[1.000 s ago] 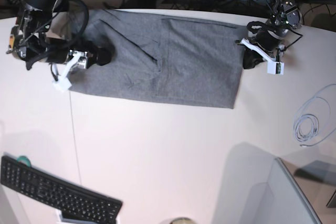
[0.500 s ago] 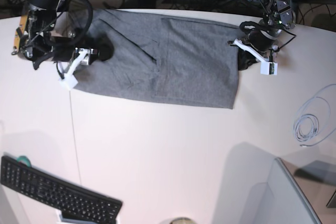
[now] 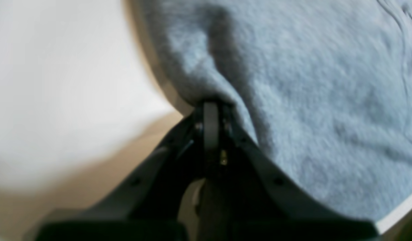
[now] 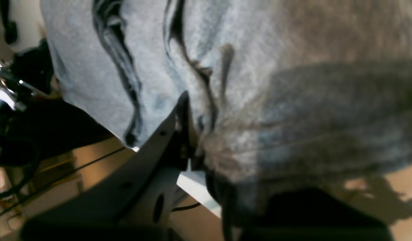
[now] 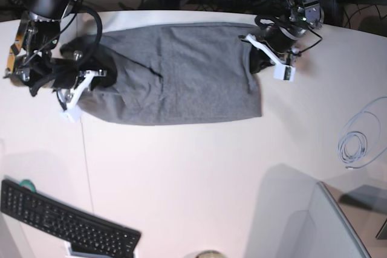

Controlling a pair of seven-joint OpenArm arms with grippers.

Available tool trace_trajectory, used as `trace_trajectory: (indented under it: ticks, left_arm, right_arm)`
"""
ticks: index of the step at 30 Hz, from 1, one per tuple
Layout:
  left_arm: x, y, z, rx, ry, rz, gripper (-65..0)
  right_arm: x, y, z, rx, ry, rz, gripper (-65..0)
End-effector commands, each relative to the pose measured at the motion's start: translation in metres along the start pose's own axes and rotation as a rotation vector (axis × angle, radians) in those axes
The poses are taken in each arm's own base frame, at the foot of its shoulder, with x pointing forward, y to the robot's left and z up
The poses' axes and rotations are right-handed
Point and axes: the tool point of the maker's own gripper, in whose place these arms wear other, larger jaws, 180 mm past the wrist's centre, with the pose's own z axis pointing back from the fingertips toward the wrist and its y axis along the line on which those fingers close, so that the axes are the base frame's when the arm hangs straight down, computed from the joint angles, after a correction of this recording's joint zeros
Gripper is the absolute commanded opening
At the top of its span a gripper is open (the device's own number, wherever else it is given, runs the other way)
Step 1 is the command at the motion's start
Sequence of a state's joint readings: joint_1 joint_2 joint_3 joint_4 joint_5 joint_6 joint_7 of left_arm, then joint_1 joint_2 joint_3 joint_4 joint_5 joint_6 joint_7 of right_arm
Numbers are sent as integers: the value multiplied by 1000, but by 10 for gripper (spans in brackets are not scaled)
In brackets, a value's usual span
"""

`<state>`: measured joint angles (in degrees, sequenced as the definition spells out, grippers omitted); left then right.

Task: Layout the t-shirt on the table in an organized manner, then fold the t-shirt properly
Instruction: 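Push the shirt's end inward with the right gripper, folding it over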

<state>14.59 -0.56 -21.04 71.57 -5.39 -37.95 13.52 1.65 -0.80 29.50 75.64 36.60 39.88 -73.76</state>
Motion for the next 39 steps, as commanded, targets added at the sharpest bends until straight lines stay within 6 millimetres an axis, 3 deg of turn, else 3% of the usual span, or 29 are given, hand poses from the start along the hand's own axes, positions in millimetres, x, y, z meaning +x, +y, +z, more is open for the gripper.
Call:
trace_trajectory:
  ticks: [1,6,12,19,26,31,39]
  left_arm:
    - [1,-4,-2,-11,12,-20,-650]
    - [5,-15,-7,-32,3,-26,-650]
    - [11,-9,-8,-23,-5,-31,-650]
    - [11,-8,-7,-21,-5,-33,-650]
    - [10,-9,-7,-21,-5,-31,-650]
    - [11,-9,-7,-22,-7,-29,-650]
    - [12,-8,-7,-21,-11,-27,-650]
  right_arm:
    - [18,12,3,17,-37,53,-642]
    - [26,36,0,14,-31,102,-642]
    - [36,75,1,17,-53,135,-642]
    - [31,116,3,25,-35,131,-642]
    - [18,148,-13,79,5,45,-642]
    - [25,156,-17,85,6,-16,-644]
    - [28,146,-40,88,71,-67,-644]
